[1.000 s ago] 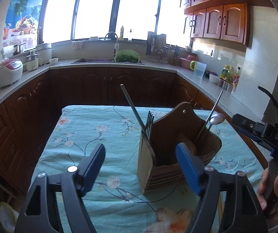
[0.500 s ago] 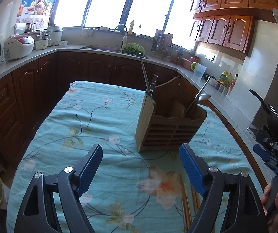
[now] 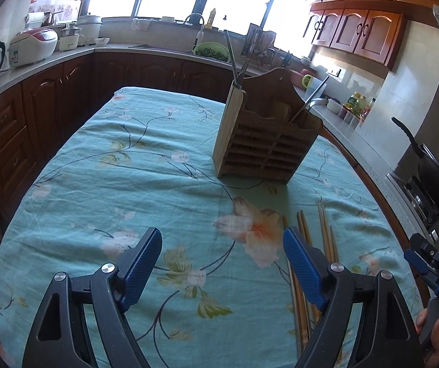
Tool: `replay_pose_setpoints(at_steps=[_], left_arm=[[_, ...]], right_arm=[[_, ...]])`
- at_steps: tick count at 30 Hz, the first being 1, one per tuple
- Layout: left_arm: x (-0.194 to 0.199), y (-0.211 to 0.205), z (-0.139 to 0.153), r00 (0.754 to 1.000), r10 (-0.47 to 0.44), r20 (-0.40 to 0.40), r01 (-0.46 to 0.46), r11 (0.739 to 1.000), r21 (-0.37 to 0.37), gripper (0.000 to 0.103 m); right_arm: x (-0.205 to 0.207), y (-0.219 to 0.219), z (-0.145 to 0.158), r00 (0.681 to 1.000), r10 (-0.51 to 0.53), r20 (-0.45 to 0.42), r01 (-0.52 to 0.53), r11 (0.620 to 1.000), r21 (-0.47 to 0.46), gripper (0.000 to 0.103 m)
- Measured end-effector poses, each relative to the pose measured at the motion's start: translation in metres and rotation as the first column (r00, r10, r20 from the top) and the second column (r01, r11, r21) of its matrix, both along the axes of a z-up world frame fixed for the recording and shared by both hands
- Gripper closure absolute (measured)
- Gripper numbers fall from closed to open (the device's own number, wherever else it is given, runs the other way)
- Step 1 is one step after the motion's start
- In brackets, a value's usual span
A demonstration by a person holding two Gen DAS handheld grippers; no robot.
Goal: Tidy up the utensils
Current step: 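Close the left tool on a wooden chopstick while the right tool grasps another chopstick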
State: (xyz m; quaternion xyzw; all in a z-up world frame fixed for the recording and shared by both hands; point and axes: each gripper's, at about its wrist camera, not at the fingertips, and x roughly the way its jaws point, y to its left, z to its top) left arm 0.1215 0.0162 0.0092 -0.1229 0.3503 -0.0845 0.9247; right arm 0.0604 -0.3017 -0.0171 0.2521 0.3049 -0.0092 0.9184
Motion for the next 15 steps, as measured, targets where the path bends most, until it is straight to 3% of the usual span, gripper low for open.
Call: replay_pose_setpoints(at_steps=[15], left_arm=[[0.008, -0.029, -0.018, 0.997, -0.057, -0.054, 0.059, 0.997, 0.047, 0.022]], right_arm=[[0.003, 0.007, -0.023, 0.998, 0.02, -0.065, -0.021, 1.0, -0.017, 0.014]])
